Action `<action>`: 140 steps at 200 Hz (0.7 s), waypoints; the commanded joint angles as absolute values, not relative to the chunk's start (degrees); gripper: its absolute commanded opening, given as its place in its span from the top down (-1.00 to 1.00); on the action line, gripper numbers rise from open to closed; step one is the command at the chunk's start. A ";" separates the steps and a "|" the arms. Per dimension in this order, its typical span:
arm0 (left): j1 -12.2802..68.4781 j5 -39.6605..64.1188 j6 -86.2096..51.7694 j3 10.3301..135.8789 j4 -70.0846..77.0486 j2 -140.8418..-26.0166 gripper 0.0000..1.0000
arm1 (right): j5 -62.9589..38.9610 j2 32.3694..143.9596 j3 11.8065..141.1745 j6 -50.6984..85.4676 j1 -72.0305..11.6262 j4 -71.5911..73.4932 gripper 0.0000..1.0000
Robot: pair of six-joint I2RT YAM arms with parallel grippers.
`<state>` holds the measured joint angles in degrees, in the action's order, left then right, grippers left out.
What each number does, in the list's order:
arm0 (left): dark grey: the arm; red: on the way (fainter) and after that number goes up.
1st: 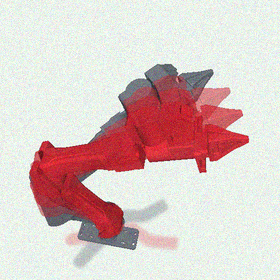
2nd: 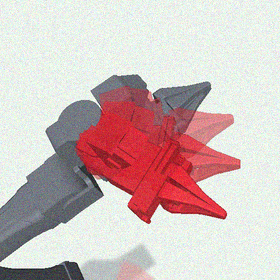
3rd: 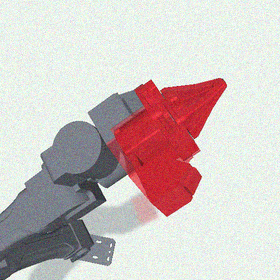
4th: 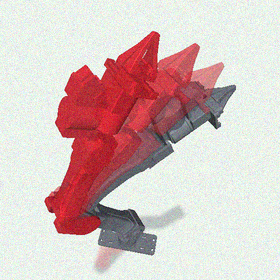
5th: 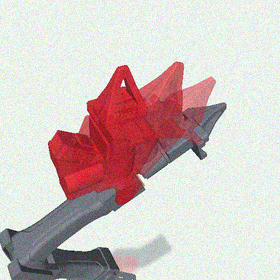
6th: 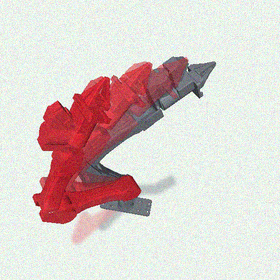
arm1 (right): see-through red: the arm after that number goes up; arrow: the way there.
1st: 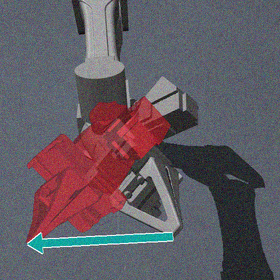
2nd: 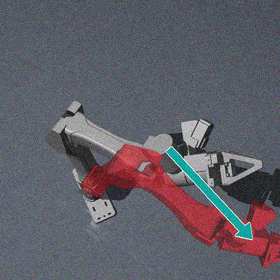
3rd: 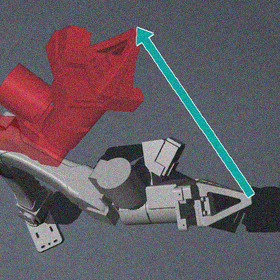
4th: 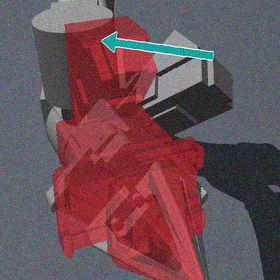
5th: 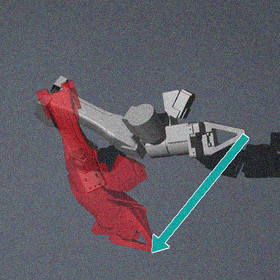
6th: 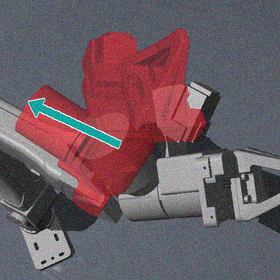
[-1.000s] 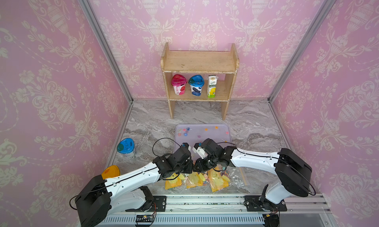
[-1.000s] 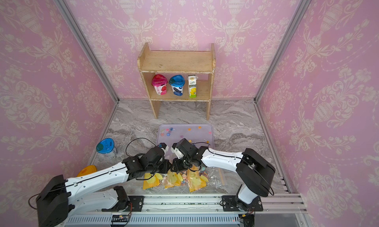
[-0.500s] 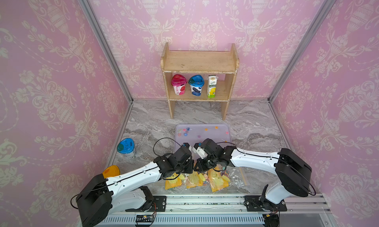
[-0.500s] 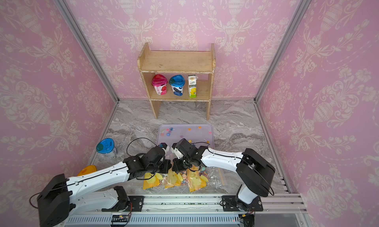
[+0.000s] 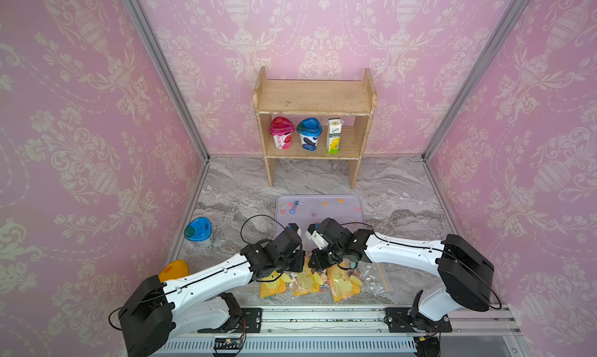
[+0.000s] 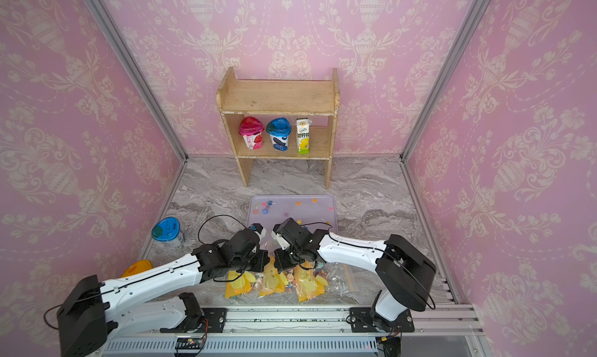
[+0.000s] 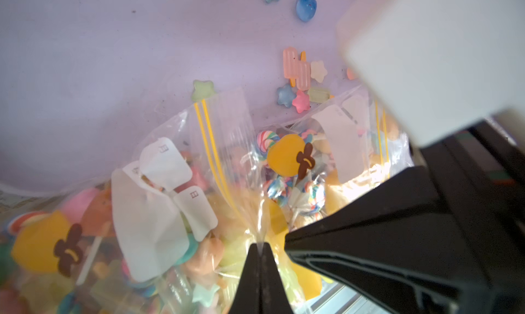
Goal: Pour candies out of the ziploc bag
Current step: Open the ziploc bag at the center of the board.
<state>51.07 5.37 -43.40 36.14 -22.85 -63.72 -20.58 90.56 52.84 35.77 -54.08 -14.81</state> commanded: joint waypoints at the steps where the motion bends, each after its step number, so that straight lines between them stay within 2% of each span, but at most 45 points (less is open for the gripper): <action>1: 50.71 3.54 -41.32 38.21 -26.05 -62.58 1.00 | -18.40 88.41 53.97 34.58 -53.62 -17.31 1.00; 43: 50.72 4.27 -41.52 37.53 -23.81 -61.88 1.00 | -19.68 87.37 53.29 34.63 -53.62 -15.95 1.00; 59: 50.72 5.37 -42.08 36.54 -20.65 -61.63 1.00 | -21.10 86.46 52.64 34.63 -53.62 -14.33 0.75; 74: 50.76 6.53 -42.64 35.71 -17.58 -61.69 1.00 | -22.02 85.46 52.05 34.61 -53.66 -13.11 0.62; 140: 50.71 7.98 -42.31 36.22 -15.85 -63.61 0.99 | -23.95 87.30 51.50 35.26 -53.84 -11.08 0.55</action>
